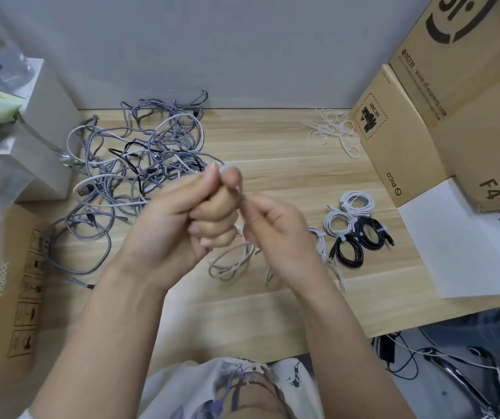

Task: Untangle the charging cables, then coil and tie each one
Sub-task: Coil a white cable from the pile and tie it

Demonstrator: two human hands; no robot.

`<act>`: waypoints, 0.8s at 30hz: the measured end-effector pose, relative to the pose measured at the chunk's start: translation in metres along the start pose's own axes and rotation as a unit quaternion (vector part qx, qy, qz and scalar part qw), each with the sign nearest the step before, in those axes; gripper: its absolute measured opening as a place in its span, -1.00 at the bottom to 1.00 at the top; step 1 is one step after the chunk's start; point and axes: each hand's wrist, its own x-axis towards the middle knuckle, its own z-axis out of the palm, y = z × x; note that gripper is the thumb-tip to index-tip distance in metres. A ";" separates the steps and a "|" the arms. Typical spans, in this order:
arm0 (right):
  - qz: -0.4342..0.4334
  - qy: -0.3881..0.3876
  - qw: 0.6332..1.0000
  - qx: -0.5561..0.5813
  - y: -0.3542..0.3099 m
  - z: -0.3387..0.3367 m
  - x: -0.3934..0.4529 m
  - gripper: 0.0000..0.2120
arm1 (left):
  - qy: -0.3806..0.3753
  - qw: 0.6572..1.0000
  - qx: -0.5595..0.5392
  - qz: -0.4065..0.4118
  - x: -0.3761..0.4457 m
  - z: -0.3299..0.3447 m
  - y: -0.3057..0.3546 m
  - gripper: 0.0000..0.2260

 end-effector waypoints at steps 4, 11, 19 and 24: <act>0.027 -0.131 0.973 -0.189 -0.012 0.018 -0.006 -0.80 | 0.065 0.995 -0.023 0.066 0.002 -0.003 0.004 -0.80; 0.011 -0.192 0.931 -0.310 -0.029 0.011 -0.013 -0.83 | 0.145 0.987 0.034 0.057 0.000 -0.005 0.004 -0.54; -0.054 -0.091 0.953 -0.283 -0.023 0.003 -0.015 -0.70 | 0.169 0.971 0.164 -0.029 -0.003 -0.013 0.010 -0.52; -0.045 -0.019 0.972 -0.231 -0.019 -0.002 -0.015 -0.80 | 0.182 0.948 0.254 -0.053 -0.005 -0.018 0.003 -0.67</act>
